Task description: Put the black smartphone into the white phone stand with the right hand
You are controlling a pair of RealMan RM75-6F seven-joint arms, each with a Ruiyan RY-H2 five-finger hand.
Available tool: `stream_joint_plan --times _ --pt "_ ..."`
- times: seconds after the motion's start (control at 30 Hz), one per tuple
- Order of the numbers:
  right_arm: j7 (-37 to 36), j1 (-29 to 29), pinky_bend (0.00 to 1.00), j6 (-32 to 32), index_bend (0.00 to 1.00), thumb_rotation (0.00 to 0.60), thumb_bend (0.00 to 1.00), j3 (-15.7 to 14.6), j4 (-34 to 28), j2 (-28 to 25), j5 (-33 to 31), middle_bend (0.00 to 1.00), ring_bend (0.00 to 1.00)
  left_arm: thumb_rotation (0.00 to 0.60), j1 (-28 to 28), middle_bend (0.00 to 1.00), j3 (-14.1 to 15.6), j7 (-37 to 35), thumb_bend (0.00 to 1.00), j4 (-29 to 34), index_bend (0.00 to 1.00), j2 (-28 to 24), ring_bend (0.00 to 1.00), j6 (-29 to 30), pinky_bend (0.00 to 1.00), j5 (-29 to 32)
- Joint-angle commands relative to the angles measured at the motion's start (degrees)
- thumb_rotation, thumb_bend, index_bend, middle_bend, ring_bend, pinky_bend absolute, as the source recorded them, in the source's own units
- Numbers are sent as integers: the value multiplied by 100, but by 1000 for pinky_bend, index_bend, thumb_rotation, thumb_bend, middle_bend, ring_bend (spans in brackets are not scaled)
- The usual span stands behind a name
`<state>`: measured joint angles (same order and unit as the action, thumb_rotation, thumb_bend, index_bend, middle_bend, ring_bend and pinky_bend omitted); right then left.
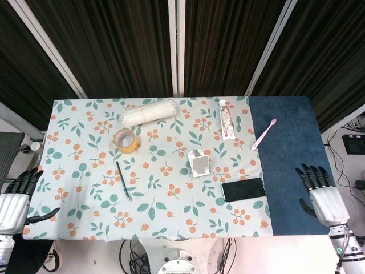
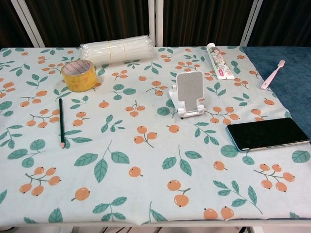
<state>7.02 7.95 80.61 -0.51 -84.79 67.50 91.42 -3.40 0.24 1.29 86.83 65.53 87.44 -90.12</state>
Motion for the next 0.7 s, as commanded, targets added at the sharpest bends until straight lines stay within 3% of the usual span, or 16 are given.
stream_joint_plan --times 0.03,0.27,0.5,0.7 --pt "1095 440 0 -902 0 600 207 -22 -1182 -417 -176 0 0 248 1 65 -6 -21 74 -28 74 45 69 -29 216 38" --pt "1546 1023 0 -1999 0 600 188 180 -1697 -347 -939 0 0 278 8 65 15 -217 74 -117 74 64 69 69 216 -91" --pt "1856 1417 0 -2443 0 600 183 377 -1428 88 -1479 0 0 284 18 65 34 -383 74 -211 74 59 69 67 216 -97" --pt "2447 1599 0 -2614 0 600 176 317 -1458 347 -1991 0 0 285 60 65 23 -452 74 -227 74 62 69 118 216 -54"
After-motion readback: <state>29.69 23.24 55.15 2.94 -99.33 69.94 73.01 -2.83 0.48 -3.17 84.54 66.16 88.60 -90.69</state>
